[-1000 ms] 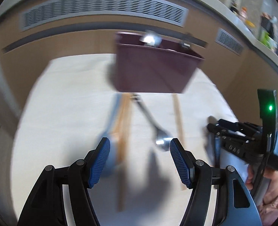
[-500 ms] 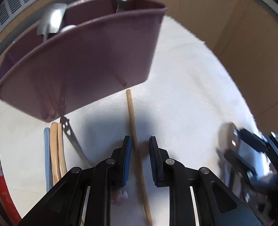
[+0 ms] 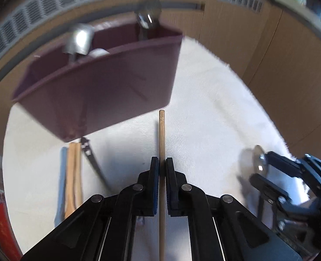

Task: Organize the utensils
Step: 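Grasp the dark translucent spoon with the right tool while the left grasps a wooden chopstick, then lift the dark spoon and chopstick over the maroon caddy and open both tools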

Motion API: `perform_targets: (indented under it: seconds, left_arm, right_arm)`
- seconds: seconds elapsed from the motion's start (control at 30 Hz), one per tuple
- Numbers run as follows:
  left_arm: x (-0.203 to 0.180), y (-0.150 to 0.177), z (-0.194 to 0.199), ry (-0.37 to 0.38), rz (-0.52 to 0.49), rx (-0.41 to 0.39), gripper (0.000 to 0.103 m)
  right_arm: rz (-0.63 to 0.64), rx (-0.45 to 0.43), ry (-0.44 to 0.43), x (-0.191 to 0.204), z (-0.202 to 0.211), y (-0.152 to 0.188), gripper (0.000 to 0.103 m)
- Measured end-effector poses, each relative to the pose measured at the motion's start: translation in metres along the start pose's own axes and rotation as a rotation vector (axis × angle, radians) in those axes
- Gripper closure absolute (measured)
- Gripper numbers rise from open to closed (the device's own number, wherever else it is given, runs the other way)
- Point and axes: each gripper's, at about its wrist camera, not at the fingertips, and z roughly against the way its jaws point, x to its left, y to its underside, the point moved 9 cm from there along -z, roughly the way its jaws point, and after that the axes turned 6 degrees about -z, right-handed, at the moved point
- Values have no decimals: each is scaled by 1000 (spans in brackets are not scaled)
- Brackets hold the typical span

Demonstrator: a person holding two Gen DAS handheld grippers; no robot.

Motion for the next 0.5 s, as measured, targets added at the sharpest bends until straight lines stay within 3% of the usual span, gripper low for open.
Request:
perform_targets:
  seconds: [0.23,0.4,0.5]
  left_arm:
    - [27,19,93,28,174,-315,97]
    - [50,24,129,-13,225,-444,97]
    - [58,19,149,-24,238,-501,97]
  right_arm:
    - [81,-80,-1,32,28,-22,70]
    - [122,-144,12,48,54,-39,75]
    - [139,-180,3,57,72,-51,85]
